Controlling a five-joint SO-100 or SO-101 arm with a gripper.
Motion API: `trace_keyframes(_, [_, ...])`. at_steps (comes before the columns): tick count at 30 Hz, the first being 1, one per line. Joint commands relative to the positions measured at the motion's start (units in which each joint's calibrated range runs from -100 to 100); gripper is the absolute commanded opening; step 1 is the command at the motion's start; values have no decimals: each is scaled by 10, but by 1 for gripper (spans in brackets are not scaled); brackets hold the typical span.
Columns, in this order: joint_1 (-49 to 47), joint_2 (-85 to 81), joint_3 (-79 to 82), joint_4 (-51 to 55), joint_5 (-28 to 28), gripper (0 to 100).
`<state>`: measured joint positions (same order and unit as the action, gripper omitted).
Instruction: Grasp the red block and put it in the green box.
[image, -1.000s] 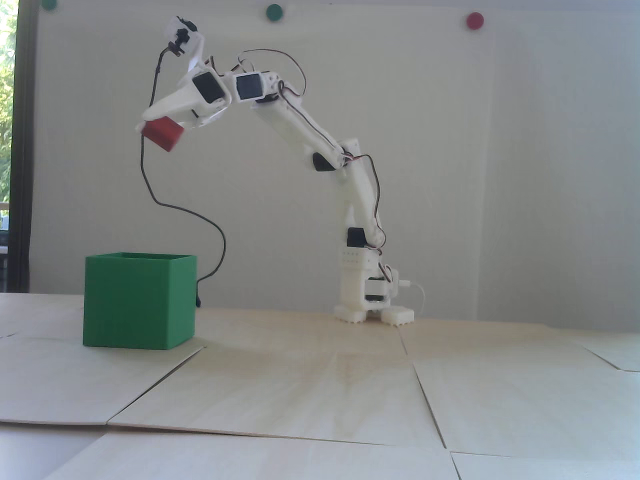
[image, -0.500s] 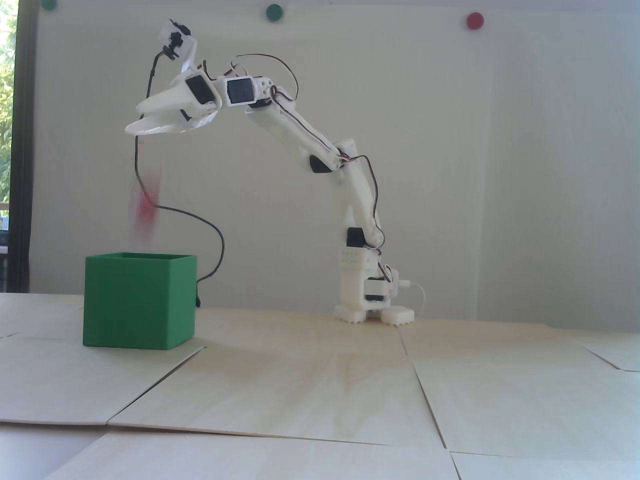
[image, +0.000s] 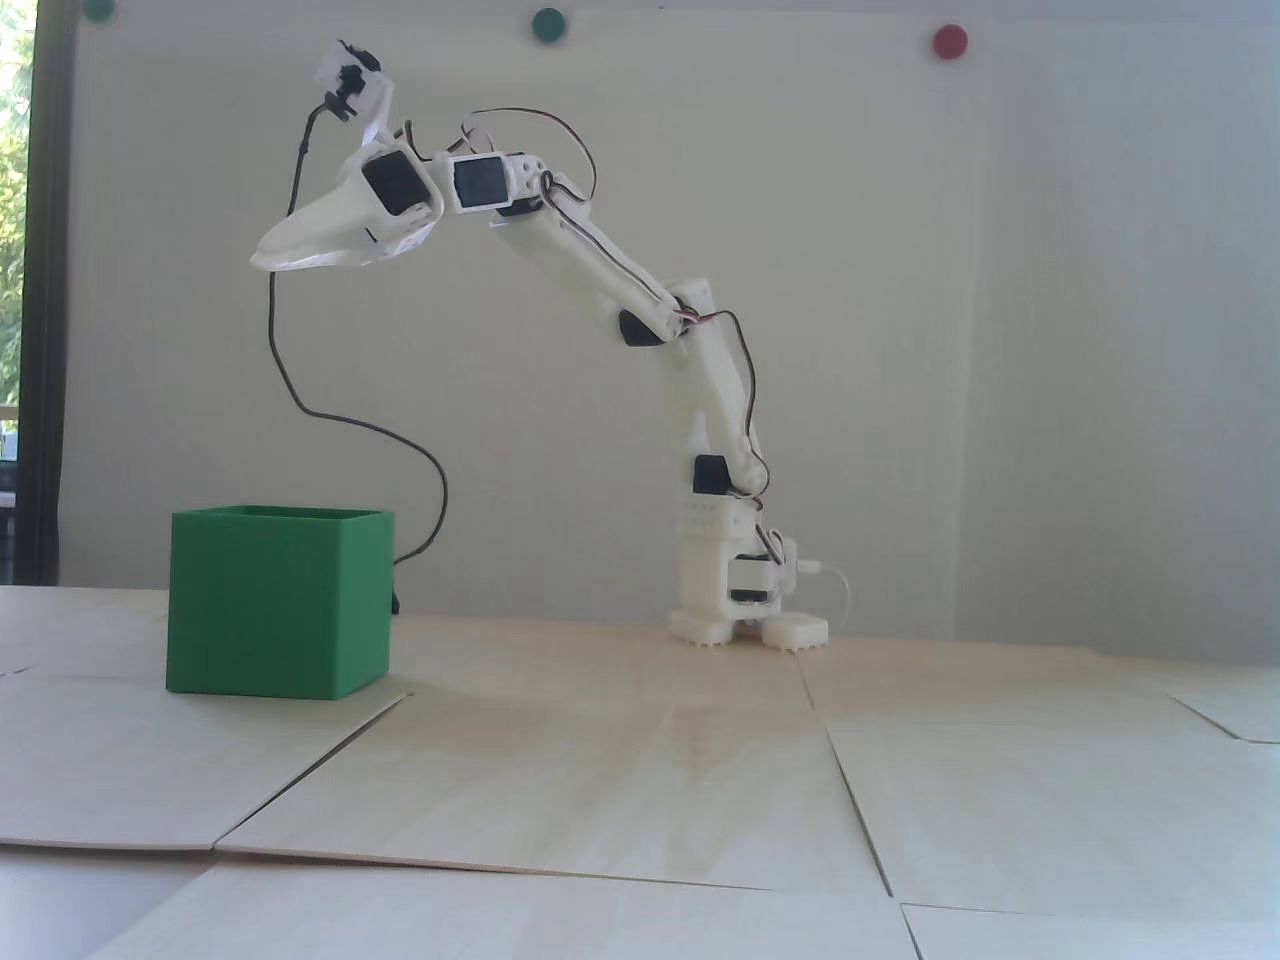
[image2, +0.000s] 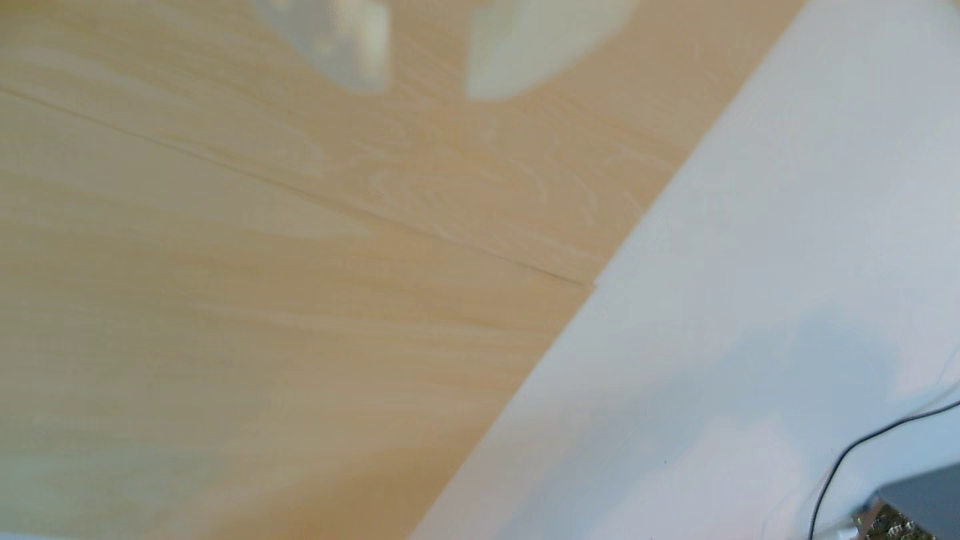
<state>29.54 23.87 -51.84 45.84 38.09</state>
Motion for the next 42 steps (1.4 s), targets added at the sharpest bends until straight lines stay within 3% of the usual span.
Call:
trace_keyframes(1, [-3,-29,-10,90,-5,2])
trace_keyframes(7, [-30,-85,-22,257,-6,2])
trace_keyframes(17, [-97,-185,-17,447,-29,2])
trace_keyframes(22, [-120,-220,2,463,-43,3])
trace_keyframes(26, [-149,-283,116,500,-41,3])
trace_keyframes(31, [-196,-439,340,467,-40,3])
trace_keyframes(42, [-298,-940,1082,107,-39,2])
